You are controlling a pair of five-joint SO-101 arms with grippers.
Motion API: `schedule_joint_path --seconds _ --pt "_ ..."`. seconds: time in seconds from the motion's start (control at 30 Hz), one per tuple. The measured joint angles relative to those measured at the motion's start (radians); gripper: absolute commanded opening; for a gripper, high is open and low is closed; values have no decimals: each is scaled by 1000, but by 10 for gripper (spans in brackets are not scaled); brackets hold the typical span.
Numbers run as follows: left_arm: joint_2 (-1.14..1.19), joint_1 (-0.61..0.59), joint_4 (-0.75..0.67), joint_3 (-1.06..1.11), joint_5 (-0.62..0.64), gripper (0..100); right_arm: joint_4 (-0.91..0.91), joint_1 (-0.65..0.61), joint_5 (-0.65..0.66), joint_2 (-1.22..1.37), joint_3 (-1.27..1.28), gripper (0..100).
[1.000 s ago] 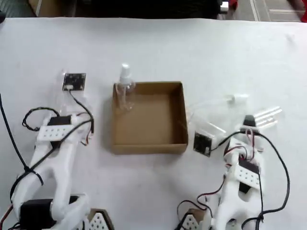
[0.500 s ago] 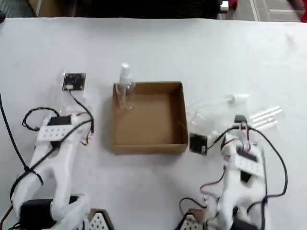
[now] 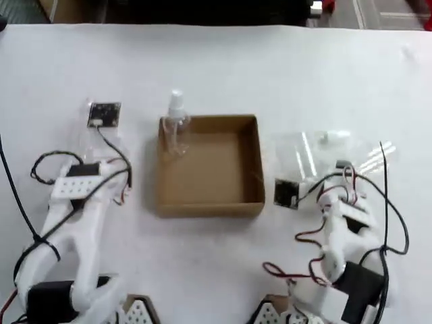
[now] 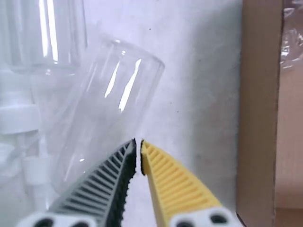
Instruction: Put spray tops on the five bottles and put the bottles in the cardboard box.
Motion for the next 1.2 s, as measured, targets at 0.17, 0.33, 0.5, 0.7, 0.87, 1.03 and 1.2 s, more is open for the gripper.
schedule_joint_path --seconds 0.17,0.33,0.5,0.7,0.87,1.03,1.2 --pt "0 0 0 0 0 24 -2 -3 0 34 -34 46" --pt "0 0 0 0 0 24 -2 -3 0 34 -34 13" --pt "0 0 0 0 0 24 -2 -5 -74 -21 -32 19" --pt "0 0 0 0 0 24 -2 -23 -164 -262 74 22" --pt "0 0 0 0 0 24 -2 -20 -166 -493 176 140" --pt "0 0 0 0 0 24 86 -8 -167 -651 296 279" --pt "0 0 0 6 0 24 126 -9 -222 -786 450 283"
